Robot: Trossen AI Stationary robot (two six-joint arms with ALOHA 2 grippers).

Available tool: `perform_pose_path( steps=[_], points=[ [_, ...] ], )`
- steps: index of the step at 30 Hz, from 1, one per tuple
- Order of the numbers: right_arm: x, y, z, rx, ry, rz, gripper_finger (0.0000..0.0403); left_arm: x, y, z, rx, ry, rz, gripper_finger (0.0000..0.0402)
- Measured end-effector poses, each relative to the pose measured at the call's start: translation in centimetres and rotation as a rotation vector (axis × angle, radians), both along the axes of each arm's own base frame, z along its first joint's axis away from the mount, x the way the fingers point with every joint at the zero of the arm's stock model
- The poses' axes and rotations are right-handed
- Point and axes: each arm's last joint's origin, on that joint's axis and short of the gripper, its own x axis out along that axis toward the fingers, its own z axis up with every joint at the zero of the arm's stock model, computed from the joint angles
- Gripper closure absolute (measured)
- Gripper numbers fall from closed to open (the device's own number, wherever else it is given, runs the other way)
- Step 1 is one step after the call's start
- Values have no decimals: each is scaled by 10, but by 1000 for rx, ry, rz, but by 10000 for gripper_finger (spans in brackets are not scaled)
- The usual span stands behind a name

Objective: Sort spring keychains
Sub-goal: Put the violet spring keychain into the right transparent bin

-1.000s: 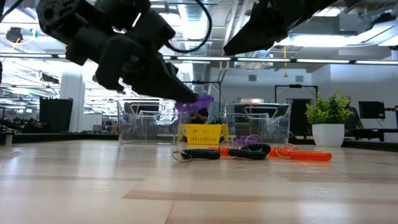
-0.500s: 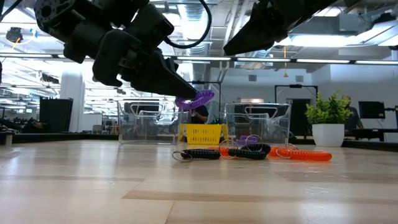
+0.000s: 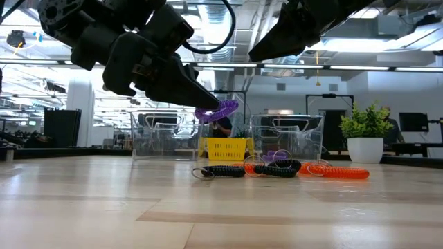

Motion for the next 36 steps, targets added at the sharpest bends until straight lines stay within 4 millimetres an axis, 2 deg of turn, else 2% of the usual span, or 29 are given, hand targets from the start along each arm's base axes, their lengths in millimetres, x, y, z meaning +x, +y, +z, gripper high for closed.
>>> perform_pose_path(
  steps=[18,23,30,36],
  points=[
    [0,1,-1,2,5,5,305,0,0,0,-1,-2,0,363],
    [0,3,-2,31,24,65,305,1,-1,2,-6,-25,-2,360],
    [-4,13,-3,-12,51,162,305,1,-8,10,-20,-82,-24,361],
    [-8,27,-3,-83,56,251,305,-4,-14,26,-53,-137,-40,360]
  ],
)
